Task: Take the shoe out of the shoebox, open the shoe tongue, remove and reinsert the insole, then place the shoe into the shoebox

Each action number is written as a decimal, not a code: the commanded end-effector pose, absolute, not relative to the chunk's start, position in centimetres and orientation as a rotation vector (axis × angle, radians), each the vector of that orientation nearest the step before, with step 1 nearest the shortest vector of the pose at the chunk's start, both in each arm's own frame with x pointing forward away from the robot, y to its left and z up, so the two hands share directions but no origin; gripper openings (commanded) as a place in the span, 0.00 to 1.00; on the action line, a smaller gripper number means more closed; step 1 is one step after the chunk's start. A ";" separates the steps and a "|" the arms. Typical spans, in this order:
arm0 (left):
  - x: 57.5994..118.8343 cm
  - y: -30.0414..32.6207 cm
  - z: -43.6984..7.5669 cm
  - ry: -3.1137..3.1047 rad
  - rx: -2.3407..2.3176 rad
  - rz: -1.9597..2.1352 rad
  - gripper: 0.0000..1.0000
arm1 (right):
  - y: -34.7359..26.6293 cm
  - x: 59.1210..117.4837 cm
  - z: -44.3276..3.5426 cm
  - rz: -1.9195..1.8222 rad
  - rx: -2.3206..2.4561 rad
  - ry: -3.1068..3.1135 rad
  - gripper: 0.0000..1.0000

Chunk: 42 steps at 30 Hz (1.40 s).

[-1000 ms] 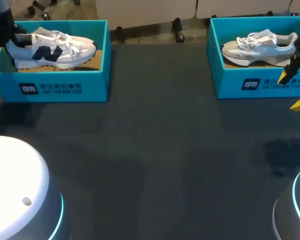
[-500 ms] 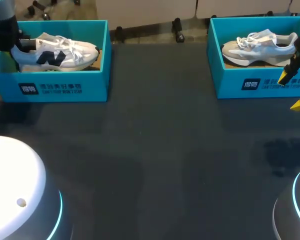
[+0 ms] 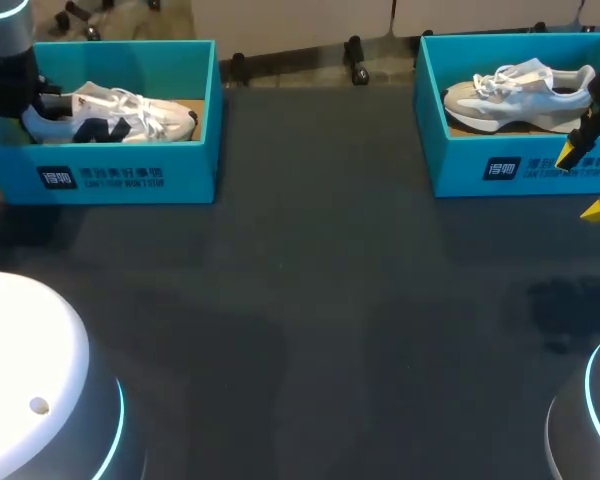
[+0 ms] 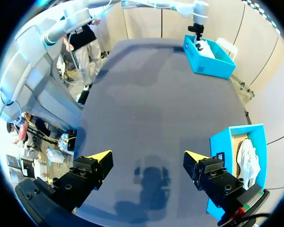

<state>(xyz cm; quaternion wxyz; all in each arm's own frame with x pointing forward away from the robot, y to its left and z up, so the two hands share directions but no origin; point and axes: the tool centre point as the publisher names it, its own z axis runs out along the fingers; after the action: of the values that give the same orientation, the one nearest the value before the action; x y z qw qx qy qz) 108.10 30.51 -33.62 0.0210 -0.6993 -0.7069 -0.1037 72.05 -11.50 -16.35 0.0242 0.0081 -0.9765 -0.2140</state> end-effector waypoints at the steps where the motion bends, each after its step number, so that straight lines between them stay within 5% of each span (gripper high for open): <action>1: 108.1 30.8 -33.9 -2.185 -2.174 -0.307 0.00 | -11.5 72.2 -16.4 -0.658 0.024 -3.020 1.00; 41: 106.1 31.1 -38.7 -2.018 -2.209 -0.267 0.00 | -11.5 72.2 -16.4 -0.658 0.024 -3.020 1.00; 42: 106.1 31.1 -38.7 -2.018 -2.209 -0.265 0.19 | -11.5 72.2 -16.4 -0.658 0.024 -3.020 1.00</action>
<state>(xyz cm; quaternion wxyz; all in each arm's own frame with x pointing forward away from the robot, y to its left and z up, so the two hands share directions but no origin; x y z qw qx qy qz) 105.80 31.31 -38.36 0.0656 -0.7335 -0.6706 -0.0889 72.05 -11.51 -16.35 0.0242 0.0081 -0.9765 -0.2140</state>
